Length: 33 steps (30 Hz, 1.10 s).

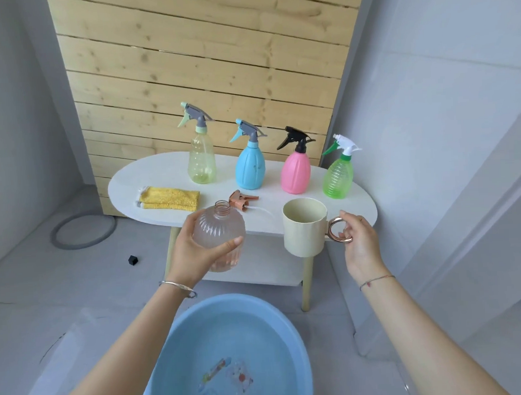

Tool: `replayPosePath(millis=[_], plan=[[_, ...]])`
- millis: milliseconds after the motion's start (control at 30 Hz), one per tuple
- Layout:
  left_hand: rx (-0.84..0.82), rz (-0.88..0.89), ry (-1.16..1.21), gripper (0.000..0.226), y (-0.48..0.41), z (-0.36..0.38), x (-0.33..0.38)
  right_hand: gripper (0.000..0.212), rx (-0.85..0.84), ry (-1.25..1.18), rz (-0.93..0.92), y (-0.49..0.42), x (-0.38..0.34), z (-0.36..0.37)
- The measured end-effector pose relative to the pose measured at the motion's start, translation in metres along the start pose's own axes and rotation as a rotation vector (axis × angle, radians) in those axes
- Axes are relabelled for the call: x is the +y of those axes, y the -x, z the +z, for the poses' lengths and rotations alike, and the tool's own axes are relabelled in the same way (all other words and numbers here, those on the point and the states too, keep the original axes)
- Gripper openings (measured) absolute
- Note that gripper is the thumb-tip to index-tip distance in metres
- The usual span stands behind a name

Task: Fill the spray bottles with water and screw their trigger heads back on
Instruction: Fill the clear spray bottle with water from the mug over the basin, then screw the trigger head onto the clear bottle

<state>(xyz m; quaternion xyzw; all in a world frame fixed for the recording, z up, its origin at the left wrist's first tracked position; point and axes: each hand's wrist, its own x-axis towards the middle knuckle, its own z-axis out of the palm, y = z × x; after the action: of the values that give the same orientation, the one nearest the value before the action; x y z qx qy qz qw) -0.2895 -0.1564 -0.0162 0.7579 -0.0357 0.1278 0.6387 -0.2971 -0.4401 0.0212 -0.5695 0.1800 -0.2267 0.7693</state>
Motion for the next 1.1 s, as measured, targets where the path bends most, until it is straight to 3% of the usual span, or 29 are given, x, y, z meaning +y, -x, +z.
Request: replayPosePath(millis=[367, 633, 833, 967, 1033, 1100], plan=[[0.089, -0.067, 0.099, 0.073, -0.042, 0.039, -0.003, 0.033, 0.199, -0.023, 0.11, -0.097, 0.014, 0.018], [0.091, -0.094, 0.108, 0.082, -0.058, 0.059, -0.014, 0.033, 0.165, -0.017, 0.159, -0.137, 0.043, 0.022], [0.097, -0.107, 0.105, 0.072, -0.059, 0.064, -0.016, 0.033, 0.142, 0.123, 0.165, -0.14, 0.052, 0.01], [0.115, -0.112, 0.102, 0.072, -0.059, 0.061, -0.012, 0.016, 0.117, 0.371, -0.003, -0.13, 0.044, 0.011], [0.124, -0.106, 0.09, 0.071, -0.059, 0.059, -0.009, 0.034, 0.121, 0.434, -0.235, -0.118, 0.038, 0.019], [0.13, -0.103, 0.096, 0.071, -0.061, 0.053, -0.007, 0.037, 0.054, 0.502, -0.511, -0.101, 0.027, 0.037]])
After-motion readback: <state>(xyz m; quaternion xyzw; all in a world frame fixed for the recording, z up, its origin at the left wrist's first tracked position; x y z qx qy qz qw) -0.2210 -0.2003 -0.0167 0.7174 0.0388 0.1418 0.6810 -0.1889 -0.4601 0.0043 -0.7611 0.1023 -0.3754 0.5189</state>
